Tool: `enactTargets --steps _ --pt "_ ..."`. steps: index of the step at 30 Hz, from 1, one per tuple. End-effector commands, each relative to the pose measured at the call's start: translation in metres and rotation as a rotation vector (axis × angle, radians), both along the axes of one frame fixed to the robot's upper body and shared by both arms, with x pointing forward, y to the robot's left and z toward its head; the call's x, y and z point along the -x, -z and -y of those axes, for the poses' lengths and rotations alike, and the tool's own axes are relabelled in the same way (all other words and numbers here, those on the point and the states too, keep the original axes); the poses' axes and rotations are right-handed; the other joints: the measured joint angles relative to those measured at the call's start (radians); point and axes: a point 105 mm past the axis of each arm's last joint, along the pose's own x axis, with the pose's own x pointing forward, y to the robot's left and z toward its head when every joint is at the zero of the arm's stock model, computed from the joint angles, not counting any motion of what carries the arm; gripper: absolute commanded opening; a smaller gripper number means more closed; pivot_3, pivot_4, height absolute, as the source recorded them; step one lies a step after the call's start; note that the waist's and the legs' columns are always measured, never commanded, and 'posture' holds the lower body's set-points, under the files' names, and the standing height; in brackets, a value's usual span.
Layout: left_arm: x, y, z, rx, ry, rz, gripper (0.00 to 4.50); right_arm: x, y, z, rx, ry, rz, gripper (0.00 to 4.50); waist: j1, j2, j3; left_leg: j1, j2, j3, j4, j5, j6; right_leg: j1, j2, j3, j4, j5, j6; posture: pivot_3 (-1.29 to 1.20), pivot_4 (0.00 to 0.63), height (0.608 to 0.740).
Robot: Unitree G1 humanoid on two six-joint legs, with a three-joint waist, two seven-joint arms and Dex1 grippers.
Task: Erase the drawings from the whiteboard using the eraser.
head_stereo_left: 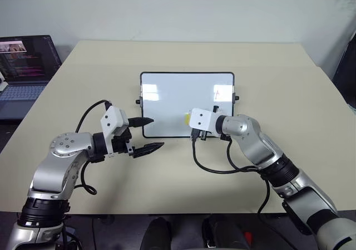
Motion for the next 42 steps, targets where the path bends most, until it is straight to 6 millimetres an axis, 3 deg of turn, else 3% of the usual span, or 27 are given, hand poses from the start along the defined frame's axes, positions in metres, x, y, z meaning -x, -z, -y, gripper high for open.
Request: enactTargets --steps 1,4,13,15,20,22,29,32,37,42 --pt "0.003 -0.008 0.004 0.004 0.021 0.031 4.50 -0.032 -0.039 0.022 -0.070 0.178 0.203 1.11 -0.001 0.000 0.000 0.000 0.000 0.000 0.000 0.001 0.000 0.000 0.000 0.000 0.000 0.000 0.000 0.00 0.150 0.740" --pt "0.003 -0.008 0.004 0.004 0.023 0.031 4.50 -0.033 -0.037 0.024 -0.064 0.178 0.192 1.11 0.002 0.000 0.000 0.000 0.000 0.000 0.000 0.003 -0.002 0.000 0.000 0.000 0.001 0.000 -0.001 0.00 0.150 0.740" --pt "0.002 -0.008 0.005 0.008 0.023 0.029 4.50 -0.001 0.019 0.026 0.141 0.033 -0.038 1.11 0.001 -0.001 0.000 0.000 0.000 0.000 -0.001 0.003 -0.002 0.000 0.000 0.000 -0.001 0.000 -0.001 0.00 0.150 0.740" --pt "0.002 -0.008 0.005 0.008 0.024 0.030 4.50 -0.008 0.011 0.026 0.126 0.059 0.021 1.11 0.001 -0.001 0.000 0.000 0.000 0.000 -0.001 0.003 -0.002 0.000 0.000 0.000 0.000 0.000 -0.001 0.00 0.150 0.740" --pt "0.002 -0.008 0.006 0.007 0.023 0.033 4.50 -0.029 -0.037 0.018 -0.027 0.139 0.234 1.11 -0.003 -0.001 0.000 0.001 0.000 0.000 -0.001 0.004 -0.001 0.000 0.000 0.000 0.000 0.000 -0.001 0.00 0.150 0.740" --pt "0.002 -0.008 0.006 0.008 0.024 0.032 4.50 -0.030 -0.041 0.015 -0.049 0.134 0.248 1.11 -0.001 -0.001 0.000 0.001 0.000 0.000 -0.001 0.005 -0.001 0.000 0.001 0.000 0.000 0.001 -0.001 0.00 0.150 0.740" --pt "0.003 -0.007 0.006 0.011 0.022 0.030 4.50 -0.011 0.007 0.018 0.092 0.057 0.042 1.11 0.000 -0.001 0.000 0.000 0.000 0.000 -0.002 0.005 -0.001 0.000 0.000 0.000 -0.001 0.001 -0.002 0.00 0.150 0.740" --pt "0.003 -0.007 0.006 0.011 0.021 0.030 4.50 -0.002 0.017 0.019 0.132 0.017 -0.005 1.11 0.000 -0.001 0.000 0.000 0.000 0.000 -0.002 0.005 -0.001 0.000 0.000 -0.001 0.000 0.001 -0.002 0.00 0.150 0.740" --pt "0.001 -0.007 0.007 0.015 0.017 0.032 4.50 -0.017 -0.026 0.011 -0.058 0.087 0.151 1.11 -0.002 -0.001 0.000 0.000 0.000 0.000 -0.002 0.005 -0.001 0.000 0.001 0.000 0.000 0.001 -0.002 0.00 0.150 0.740" --pt "-0.003 -0.011 0.008 0.035 -0.008 0.068 4.50 -0.001 -0.047 0.011 -0.372 0.101 0.011 1.11 0.001 -0.001 0.000 -0.002 0.000 -0.001 -0.003 0.005 -0.001 -0.001 0.001 -0.001 0.000 0.001 -0.002 0.00 0.150 0.740"
